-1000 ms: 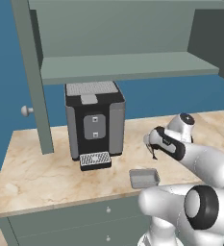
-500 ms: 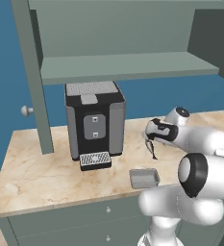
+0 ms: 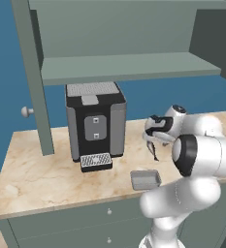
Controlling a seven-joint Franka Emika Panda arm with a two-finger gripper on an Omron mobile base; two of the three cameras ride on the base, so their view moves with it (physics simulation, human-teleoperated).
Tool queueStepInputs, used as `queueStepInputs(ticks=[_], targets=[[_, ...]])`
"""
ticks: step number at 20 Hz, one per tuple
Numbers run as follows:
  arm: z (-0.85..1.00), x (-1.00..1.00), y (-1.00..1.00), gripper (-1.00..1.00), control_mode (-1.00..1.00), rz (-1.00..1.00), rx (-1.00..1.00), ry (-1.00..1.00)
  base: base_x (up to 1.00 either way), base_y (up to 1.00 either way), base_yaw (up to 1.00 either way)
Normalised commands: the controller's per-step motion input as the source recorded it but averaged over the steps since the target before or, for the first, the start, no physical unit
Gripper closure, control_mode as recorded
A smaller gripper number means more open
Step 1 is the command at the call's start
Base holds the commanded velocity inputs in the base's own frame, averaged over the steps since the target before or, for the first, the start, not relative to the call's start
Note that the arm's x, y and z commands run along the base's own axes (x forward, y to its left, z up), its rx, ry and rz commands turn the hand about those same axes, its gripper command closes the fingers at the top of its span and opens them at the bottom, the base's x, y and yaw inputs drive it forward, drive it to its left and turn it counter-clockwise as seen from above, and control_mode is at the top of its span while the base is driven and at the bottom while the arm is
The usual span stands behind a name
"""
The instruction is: Retrieve the tupperware from the cabinet, then place the raw meat into the tupperware to avoid contamination.
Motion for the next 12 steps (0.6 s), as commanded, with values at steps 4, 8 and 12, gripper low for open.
queueStepInputs(ticks=[4, 8, 12], targets=[[-0.35, 0.14, 0.00, -1.00, -1.00, 0.05, 0.00, 0.05, 0.00, 0.00, 0.00], [-0.36, 0.16, 0.00, -1.00, -1.00, 0.05, 0.00, 0.03, 0.00, 0.00, 0.00], [-0.27, 0.22, 0.00, -1.00, -1.00, 0.04, 0.00, 0.00, 0.00, 0.00, 0.00]])
